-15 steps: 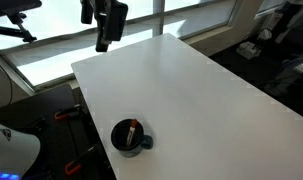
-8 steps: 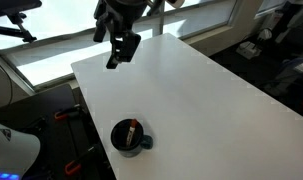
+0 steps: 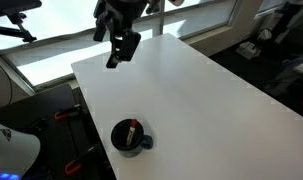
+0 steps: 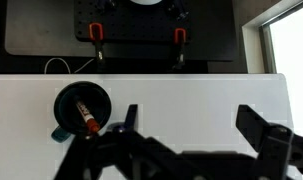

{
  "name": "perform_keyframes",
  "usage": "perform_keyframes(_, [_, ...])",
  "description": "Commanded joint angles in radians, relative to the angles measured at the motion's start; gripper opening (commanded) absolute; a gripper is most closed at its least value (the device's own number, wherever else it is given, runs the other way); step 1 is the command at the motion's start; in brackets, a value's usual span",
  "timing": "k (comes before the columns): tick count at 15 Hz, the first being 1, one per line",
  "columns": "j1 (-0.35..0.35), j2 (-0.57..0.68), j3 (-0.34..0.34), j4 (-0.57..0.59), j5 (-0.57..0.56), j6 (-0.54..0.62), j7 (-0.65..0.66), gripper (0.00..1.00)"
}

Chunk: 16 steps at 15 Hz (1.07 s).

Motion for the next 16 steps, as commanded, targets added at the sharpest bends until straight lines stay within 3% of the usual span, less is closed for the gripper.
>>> perform_keyframes(1, [-0.022,0.041,0.009,0.016,0.011,0.004,0.005,1.00])
perform_keyframes(12, [-0.070,0.203,0.002,0.040,0.035,0.008,-0.009,1.00])
perform_keyframes(16, [-0.076,0.202,0.008,0.023,0.017,0.003,-0.006,1.00])
